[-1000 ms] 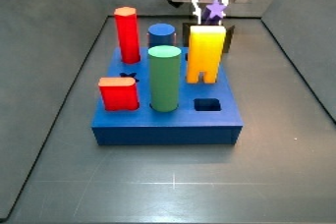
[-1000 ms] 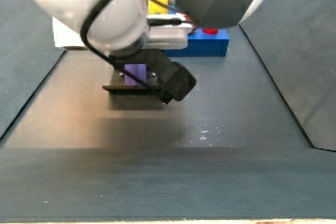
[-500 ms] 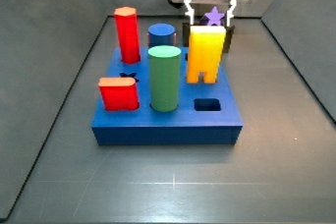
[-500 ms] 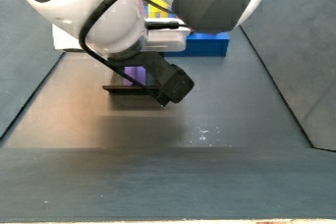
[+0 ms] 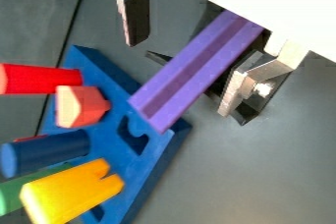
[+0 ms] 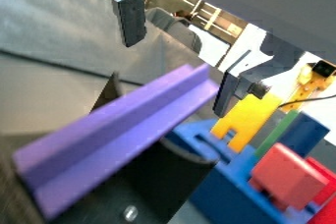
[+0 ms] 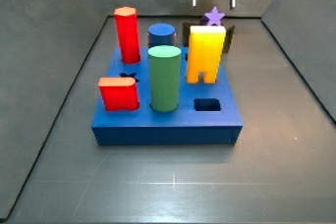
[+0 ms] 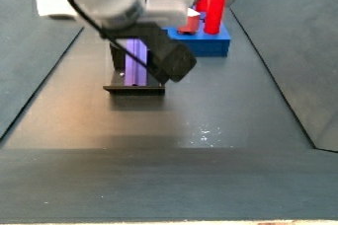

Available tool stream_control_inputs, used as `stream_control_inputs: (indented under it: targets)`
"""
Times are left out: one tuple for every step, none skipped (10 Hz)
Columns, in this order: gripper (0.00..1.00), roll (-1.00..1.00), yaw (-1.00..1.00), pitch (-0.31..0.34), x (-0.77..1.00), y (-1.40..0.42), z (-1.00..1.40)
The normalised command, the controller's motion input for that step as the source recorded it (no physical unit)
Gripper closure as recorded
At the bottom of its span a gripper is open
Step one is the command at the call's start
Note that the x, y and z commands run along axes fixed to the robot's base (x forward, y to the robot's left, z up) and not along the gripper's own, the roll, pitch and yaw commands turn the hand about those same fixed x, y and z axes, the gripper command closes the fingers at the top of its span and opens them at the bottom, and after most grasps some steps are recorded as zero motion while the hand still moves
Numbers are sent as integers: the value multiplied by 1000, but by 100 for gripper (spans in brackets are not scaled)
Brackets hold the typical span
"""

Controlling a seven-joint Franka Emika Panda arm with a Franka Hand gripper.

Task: Pick up the star object. Move up. Place the star object on the fixture. Regrasp the star object. Move to above the board. Insert the star object.
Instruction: Regrasp the star object.

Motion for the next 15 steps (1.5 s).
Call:
stream_control_inputs:
  targets:
    - [0, 50, 26, 29, -32, 1, 799]
    - [0, 54, 22, 50, -29, 0, 651]
    - [0, 54, 14, 71, -26, 5, 458]
    - [0, 50, 6, 78, -26, 5, 311]
    - [0, 1000, 34, 69, -1, -1000, 925]
    - [0, 1000, 33, 67, 2, -1000, 819]
    - [0, 1000, 32, 60, -24, -1000, 780]
    - [0, 1000, 31, 55, -49, -1000, 745]
    - [0, 1000, 30, 47, -71, -922, 546]
    - [0, 1000, 30, 46, -67, -822, 412]
    - [0, 1000, 30, 43, -42, -615, 152]
    - [0, 1000, 30, 41, -25, -453, 67]
    - [0, 1000, 30, 38, -29, -210, 58]
    - [0, 1000, 30, 36, -36, -88, 44]
    - [0, 1000, 30, 30, -30, -21, 18]
